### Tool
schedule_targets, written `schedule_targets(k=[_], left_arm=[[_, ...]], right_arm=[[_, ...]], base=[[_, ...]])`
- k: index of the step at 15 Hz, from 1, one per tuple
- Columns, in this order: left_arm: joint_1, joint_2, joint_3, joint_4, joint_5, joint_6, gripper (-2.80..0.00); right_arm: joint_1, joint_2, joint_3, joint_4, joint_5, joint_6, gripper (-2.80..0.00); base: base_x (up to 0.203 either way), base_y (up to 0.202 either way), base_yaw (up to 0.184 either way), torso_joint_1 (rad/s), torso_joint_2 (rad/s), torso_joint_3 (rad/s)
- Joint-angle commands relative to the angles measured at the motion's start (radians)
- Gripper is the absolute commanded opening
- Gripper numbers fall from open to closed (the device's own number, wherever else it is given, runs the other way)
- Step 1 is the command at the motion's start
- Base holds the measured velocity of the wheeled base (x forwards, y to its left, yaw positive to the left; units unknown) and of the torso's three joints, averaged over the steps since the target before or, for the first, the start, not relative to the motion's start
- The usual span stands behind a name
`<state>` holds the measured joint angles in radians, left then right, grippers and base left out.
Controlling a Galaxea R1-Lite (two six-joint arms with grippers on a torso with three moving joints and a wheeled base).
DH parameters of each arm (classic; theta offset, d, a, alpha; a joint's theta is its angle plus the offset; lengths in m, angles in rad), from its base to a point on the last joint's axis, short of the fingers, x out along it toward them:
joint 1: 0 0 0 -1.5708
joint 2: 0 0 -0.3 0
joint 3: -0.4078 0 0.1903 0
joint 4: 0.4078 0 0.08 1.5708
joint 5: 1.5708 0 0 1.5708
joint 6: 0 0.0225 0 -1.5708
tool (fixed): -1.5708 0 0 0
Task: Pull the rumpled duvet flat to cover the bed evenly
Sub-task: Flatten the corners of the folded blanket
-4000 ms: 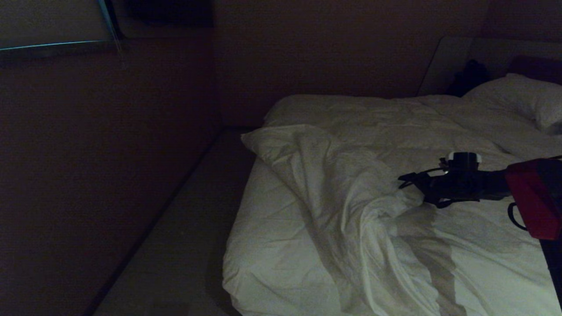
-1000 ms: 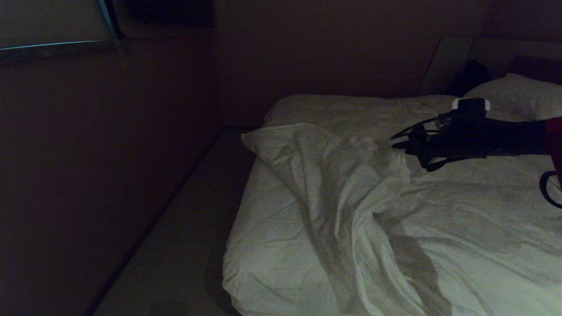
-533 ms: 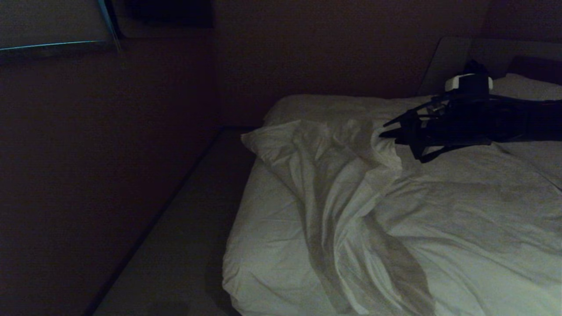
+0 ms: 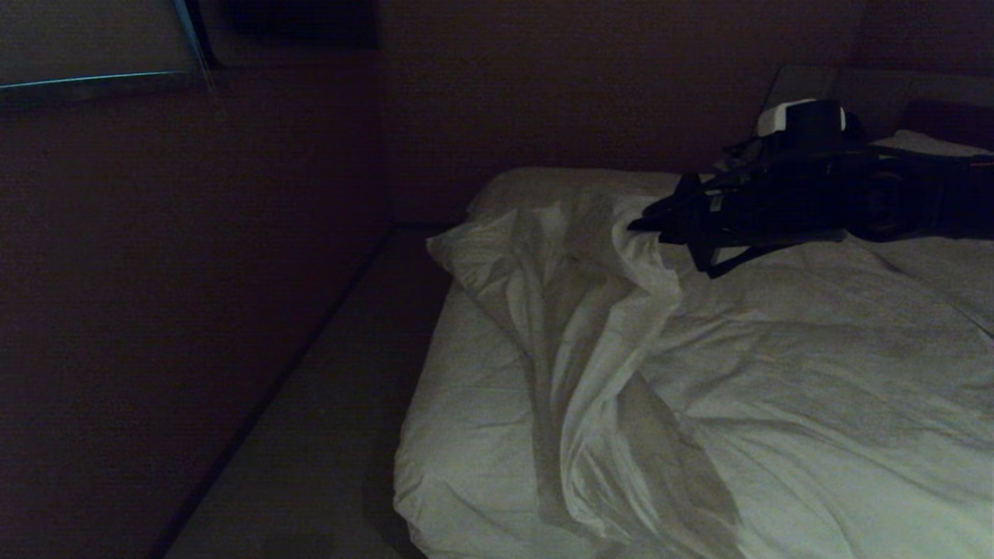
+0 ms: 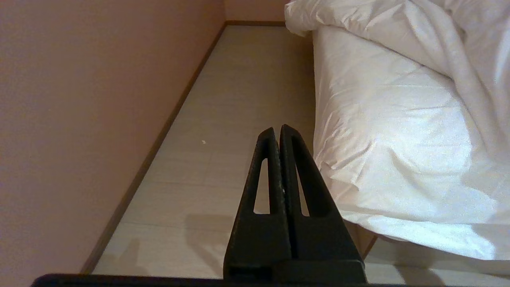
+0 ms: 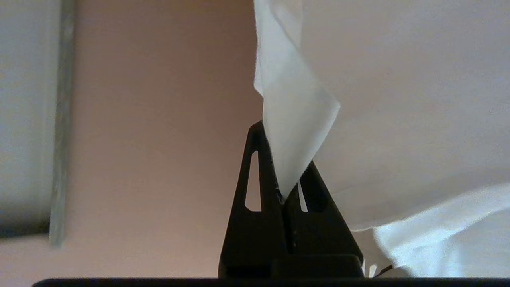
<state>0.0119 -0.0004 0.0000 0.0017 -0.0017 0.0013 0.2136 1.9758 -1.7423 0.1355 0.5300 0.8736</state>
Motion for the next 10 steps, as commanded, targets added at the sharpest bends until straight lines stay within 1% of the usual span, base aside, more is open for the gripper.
schedule_targets(k=[1,2,3,5,8,10], left_arm=[[0.000,0.000,0.000,0.000,0.000,0.000,-2.80],[0.000,0.000,0.000,0.000,0.000,0.000,-2.80],[0.000,0.000,0.000,0.000,0.000,0.000,-2.80],[0.000,0.000,0.000,0.000,0.000,0.000,-2.80],[0.000,0.000,0.000,0.000,0.000,0.000,-2.80],[0.000,0.000,0.000,0.000,0.000,0.000,-2.80]], right_arm=[[0.041,-0.032,0.001,0.001,0.002,0.005,-2.80],[0.059,-0.044,0.001,0.002,0.002,0.005,-2.80],[0.099,-0.062,0.000,0.003,0.001,0.002,-2.80],[0.151,-0.085,0.006,0.007,-0.003,-0.013,-2.80],[0.207,-0.099,0.010,0.009,-0.007,-0.015,-2.80],[0.265,-0.117,0.010,0.010,-0.008,-0.015,-2.80]], base=[[0.000,0.000,0.000,0.000,0.00,0.000],[0.000,0.000,0.000,0.000,0.00,0.000],[0.000,0.000,0.000,0.000,0.00,0.000],[0.000,0.000,0.000,0.000,0.00,0.000],[0.000,0.000,0.000,0.000,0.00,0.000],[0.000,0.000,0.000,0.000,0.00,0.000]])
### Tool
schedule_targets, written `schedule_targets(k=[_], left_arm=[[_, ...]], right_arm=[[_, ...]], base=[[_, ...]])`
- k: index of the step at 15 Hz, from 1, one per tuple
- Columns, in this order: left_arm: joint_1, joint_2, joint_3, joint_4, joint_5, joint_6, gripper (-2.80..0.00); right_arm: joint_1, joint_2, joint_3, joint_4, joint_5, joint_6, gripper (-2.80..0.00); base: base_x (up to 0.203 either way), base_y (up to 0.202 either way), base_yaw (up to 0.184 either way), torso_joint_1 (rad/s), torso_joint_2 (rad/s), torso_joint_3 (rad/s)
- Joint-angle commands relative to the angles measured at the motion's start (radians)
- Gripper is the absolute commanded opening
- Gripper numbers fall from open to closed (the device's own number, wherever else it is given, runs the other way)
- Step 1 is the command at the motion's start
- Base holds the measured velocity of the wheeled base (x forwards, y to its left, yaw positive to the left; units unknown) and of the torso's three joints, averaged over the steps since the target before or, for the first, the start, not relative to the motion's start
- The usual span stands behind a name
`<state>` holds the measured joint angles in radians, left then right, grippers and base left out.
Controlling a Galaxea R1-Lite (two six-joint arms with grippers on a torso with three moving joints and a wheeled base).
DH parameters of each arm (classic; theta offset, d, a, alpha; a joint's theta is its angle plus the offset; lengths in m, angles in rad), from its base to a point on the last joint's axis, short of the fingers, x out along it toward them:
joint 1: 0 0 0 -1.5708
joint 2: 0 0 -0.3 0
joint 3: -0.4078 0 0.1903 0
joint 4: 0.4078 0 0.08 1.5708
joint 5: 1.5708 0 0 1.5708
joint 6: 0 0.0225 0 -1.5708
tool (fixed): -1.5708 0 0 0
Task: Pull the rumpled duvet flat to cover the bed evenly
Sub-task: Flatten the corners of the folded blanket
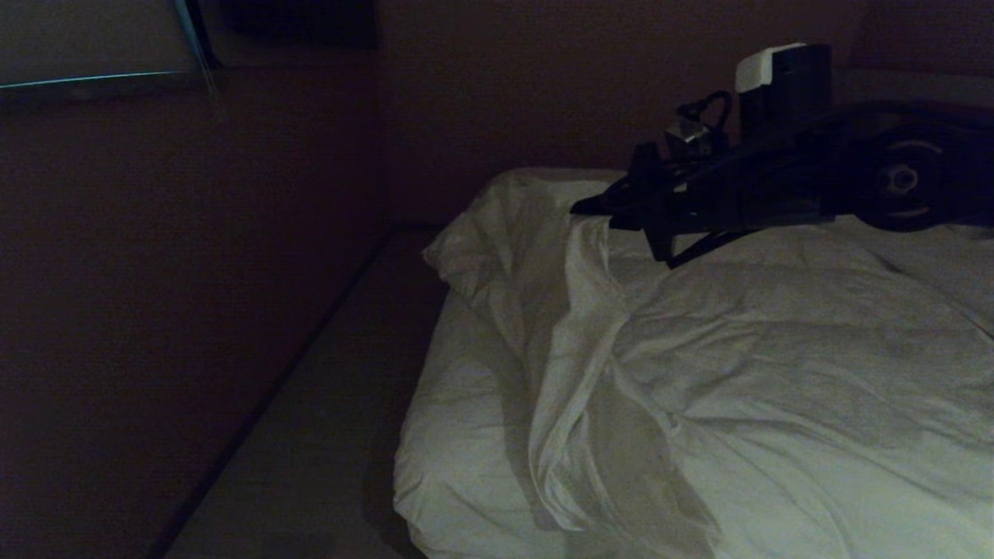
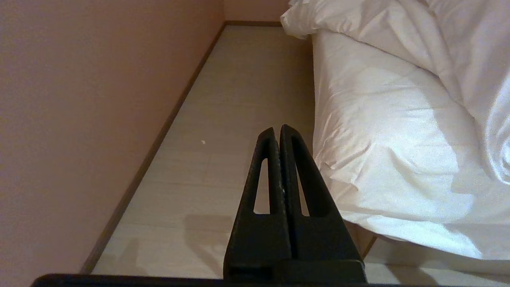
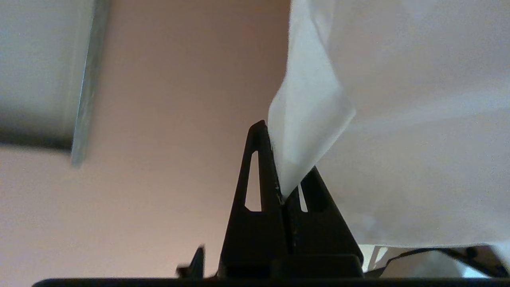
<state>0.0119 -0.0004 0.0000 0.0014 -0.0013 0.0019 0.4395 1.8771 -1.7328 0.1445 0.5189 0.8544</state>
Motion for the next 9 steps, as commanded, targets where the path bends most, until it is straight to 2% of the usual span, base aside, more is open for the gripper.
schedule_targets(k=[1,5,9], left_arm=[[0.000,0.000,0.000,0.000,0.000,0.000,-2.80],[0.000,0.000,0.000,0.000,0.000,0.000,-2.80],[0.000,0.000,0.000,0.000,0.000,0.000,-2.80]], right_arm=[[0.052,-0.025,0.001,0.002,-0.001,0.004,-2.80],[0.183,-0.048,-0.005,0.046,-0.119,-0.054,-2.80],[0.278,-0.073,-0.005,0.058,-0.145,-0.071,-2.80]], base=[[0.000,0.000,0.000,0.000,0.00,0.000],[0.000,0.000,0.000,0.000,0.00,0.000],[0.000,0.000,0.000,0.000,0.00,0.000]])
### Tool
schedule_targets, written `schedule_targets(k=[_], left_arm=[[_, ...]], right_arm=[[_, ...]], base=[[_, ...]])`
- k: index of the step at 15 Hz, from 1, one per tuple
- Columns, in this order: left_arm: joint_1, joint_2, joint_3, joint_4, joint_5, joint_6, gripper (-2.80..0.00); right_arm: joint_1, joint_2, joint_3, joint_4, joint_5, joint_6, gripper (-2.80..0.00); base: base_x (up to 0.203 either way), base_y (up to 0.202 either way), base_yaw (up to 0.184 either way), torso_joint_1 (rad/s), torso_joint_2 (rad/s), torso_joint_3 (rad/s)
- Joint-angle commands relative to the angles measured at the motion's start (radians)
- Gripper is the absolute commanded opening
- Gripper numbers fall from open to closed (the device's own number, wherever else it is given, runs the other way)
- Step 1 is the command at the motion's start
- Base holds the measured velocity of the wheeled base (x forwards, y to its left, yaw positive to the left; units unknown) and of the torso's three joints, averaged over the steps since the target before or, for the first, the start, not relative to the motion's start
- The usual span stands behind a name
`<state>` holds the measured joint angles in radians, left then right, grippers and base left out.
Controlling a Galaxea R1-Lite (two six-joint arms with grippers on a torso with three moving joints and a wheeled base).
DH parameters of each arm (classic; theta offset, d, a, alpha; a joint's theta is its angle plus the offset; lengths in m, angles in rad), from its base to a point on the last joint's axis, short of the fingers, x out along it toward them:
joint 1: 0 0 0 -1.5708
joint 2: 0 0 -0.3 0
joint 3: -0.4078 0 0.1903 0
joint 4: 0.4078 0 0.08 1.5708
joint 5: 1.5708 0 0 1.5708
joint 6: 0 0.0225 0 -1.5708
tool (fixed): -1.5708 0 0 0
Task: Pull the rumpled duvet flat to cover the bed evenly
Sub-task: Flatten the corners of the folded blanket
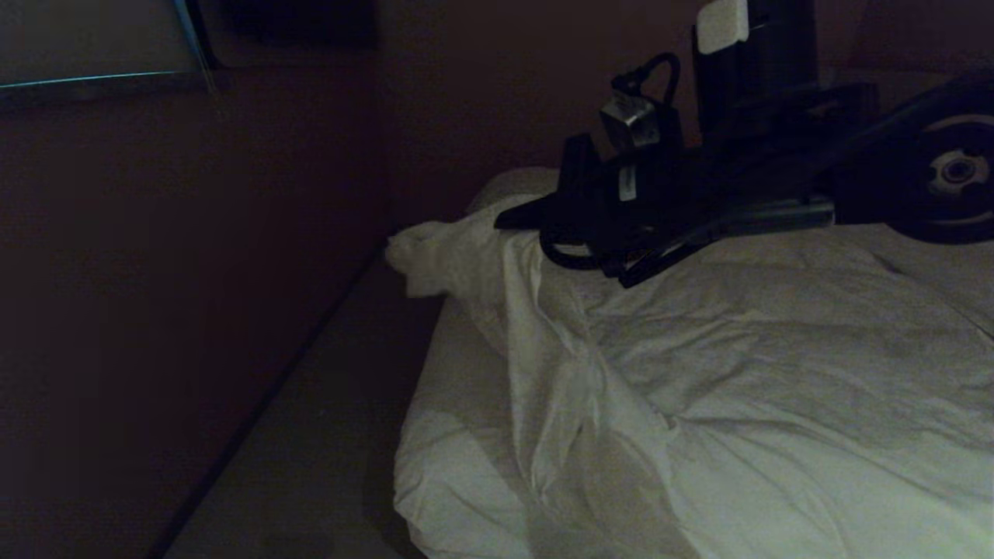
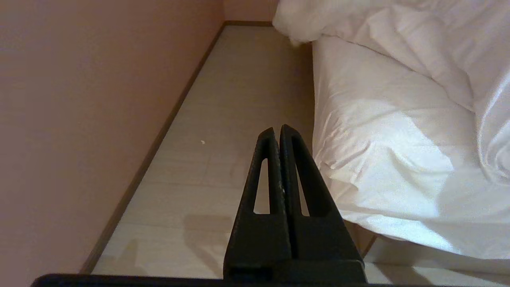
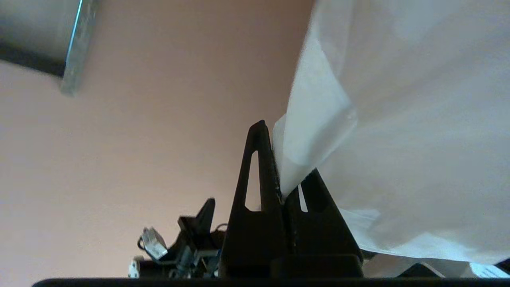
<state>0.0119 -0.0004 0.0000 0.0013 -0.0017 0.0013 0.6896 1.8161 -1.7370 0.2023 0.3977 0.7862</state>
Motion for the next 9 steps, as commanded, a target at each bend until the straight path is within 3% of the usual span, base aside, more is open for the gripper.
schedule_targets(k=[1,4,9], left_arm=[[0.000,0.000,0.000,0.000,0.000,0.000,-2.80],[0.000,0.000,0.000,0.000,0.000,0.000,-2.80],[0.000,0.000,0.000,0.000,0.000,0.000,-2.80]], right_arm=[[0.052,-0.012,0.000,0.001,-0.023,-0.008,-2.80],[0.086,-0.012,-0.002,0.018,-0.029,-0.054,-2.80],[0.176,-0.012,-0.030,0.020,-0.103,-0.117,-2.80]], base=[[0.000,0.000,0.000,0.000,0.00,0.000],[0.000,0.000,0.000,0.000,0.00,0.000],[0.000,0.000,0.000,0.000,0.00,0.000]])
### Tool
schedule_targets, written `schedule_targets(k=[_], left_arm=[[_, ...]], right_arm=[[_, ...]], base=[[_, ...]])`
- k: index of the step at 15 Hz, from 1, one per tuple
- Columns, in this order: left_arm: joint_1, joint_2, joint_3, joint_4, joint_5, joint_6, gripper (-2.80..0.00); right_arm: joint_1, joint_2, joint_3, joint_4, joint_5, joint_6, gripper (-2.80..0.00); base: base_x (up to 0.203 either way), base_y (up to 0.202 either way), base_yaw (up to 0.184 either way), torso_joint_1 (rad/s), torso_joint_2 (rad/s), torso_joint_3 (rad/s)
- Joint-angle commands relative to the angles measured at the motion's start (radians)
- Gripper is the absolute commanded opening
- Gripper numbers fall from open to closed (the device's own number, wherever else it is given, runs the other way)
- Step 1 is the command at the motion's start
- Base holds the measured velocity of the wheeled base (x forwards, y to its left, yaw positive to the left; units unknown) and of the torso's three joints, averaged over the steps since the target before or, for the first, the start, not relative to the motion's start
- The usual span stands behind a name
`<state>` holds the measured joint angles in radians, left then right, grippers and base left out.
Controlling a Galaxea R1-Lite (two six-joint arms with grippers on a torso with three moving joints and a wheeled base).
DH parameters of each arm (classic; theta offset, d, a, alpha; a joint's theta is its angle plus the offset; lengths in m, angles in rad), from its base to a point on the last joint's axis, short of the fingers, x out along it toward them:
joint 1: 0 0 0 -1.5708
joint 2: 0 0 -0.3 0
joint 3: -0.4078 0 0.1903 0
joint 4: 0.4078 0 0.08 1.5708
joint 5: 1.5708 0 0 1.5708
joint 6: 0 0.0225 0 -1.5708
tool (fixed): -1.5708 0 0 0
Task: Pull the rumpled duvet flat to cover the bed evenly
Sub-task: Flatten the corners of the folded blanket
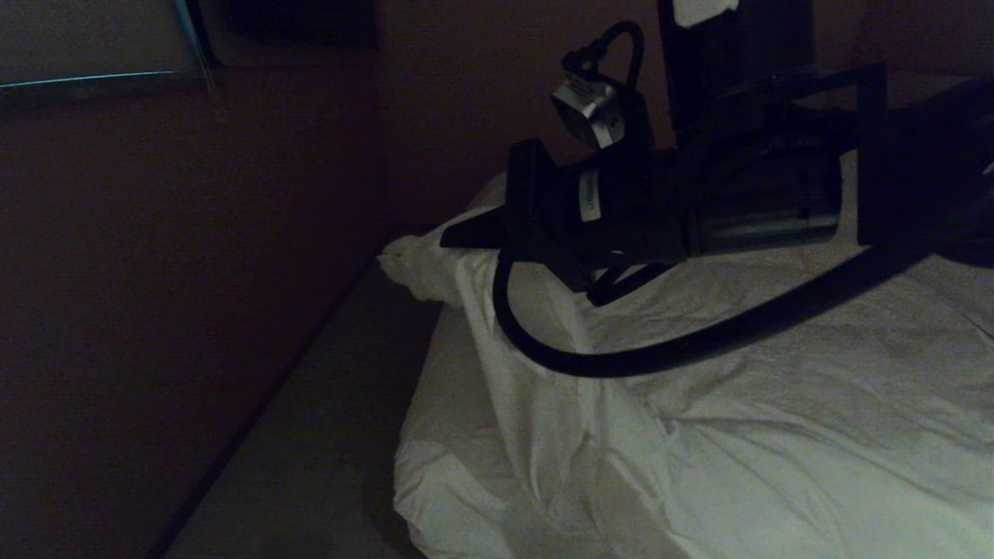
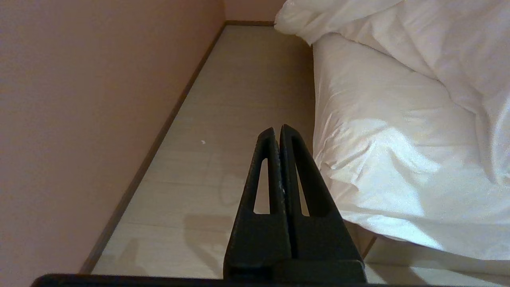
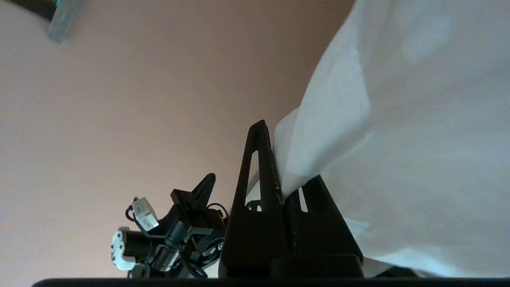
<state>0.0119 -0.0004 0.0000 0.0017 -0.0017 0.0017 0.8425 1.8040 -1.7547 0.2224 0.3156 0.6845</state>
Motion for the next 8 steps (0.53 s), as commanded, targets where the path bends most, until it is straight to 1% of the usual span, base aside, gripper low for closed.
schedule_targets(k=[1,4,8], left_arm=[[0.000,0.000,0.000,0.000,0.000,0.000,-2.80],[0.000,0.000,0.000,0.000,0.000,0.000,-2.80],[0.000,0.000,0.000,0.000,0.000,0.000,-2.80]], right_arm=[[0.026,0.001,-0.017,0.000,-0.021,-0.017,-2.80],[0.058,0.006,-0.045,0.003,-0.021,-0.026,-2.80],[0.089,0.016,-0.046,0.005,-0.032,-0.074,-2.80]], base=[[0.000,0.000,0.000,0.000,0.00,0.000],[0.000,0.000,0.000,0.000,0.00,0.000],[0.000,0.000,0.000,0.000,0.00,0.000]])
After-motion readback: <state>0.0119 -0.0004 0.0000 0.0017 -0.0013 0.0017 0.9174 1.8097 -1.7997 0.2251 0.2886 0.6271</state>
